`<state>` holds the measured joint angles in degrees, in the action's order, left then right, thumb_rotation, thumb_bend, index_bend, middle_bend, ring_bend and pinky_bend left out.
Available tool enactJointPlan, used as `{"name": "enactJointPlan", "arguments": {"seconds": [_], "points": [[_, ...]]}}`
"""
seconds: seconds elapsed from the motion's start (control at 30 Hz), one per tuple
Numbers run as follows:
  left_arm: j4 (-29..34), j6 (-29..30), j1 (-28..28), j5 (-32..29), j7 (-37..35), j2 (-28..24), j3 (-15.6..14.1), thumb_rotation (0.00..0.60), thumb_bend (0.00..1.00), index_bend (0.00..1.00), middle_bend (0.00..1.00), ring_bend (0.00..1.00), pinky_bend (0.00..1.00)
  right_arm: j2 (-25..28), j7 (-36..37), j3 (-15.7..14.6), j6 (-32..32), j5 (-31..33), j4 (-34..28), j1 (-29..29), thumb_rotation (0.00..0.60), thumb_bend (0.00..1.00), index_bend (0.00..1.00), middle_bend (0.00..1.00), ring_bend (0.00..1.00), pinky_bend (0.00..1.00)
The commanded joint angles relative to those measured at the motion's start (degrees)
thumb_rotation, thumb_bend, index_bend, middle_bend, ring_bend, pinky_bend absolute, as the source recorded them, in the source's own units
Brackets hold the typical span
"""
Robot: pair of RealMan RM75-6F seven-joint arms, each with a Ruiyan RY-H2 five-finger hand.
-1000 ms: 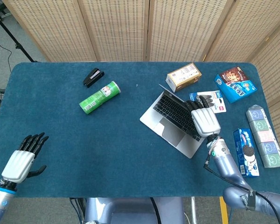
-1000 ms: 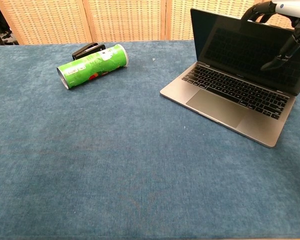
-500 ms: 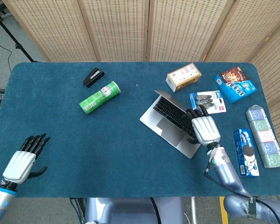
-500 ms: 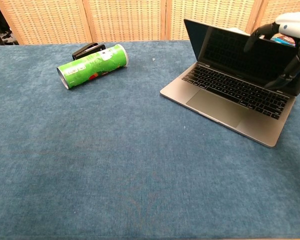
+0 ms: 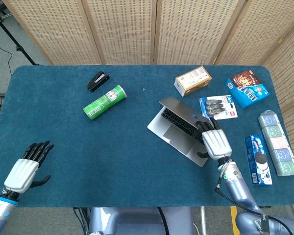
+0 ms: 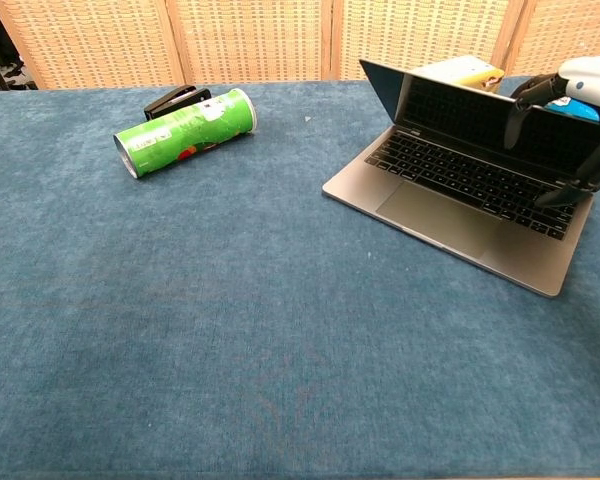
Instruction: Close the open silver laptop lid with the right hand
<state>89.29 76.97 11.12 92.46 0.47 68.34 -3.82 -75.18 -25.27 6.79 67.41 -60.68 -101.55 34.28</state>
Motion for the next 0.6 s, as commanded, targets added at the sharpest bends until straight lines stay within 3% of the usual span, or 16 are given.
{"name": "enactJointPlan", "arguments": {"seconds": [0.03,0.6], "points": [[0.1,0.0,0.0,0.0,-0.1,0.0,0.0,0.6,0.23,0.0,0.0,0.0,0.0,0.1,0.0,-0.1,0.2,-0.2,-0.5,-0.4,0.6,0.13,0.15,0.18,0.19,0.01],[0.2,0.1,0.1,0.4,-0.6,-0.2,-0.3,0.6,0.23,0.0,0.0,0.0,0.0,-0.4,-0.7,-2.0,0.7,-1.2,-2.5,-2.8,0.6,0.13,0.14,0.18,0.19,0.02]]}}
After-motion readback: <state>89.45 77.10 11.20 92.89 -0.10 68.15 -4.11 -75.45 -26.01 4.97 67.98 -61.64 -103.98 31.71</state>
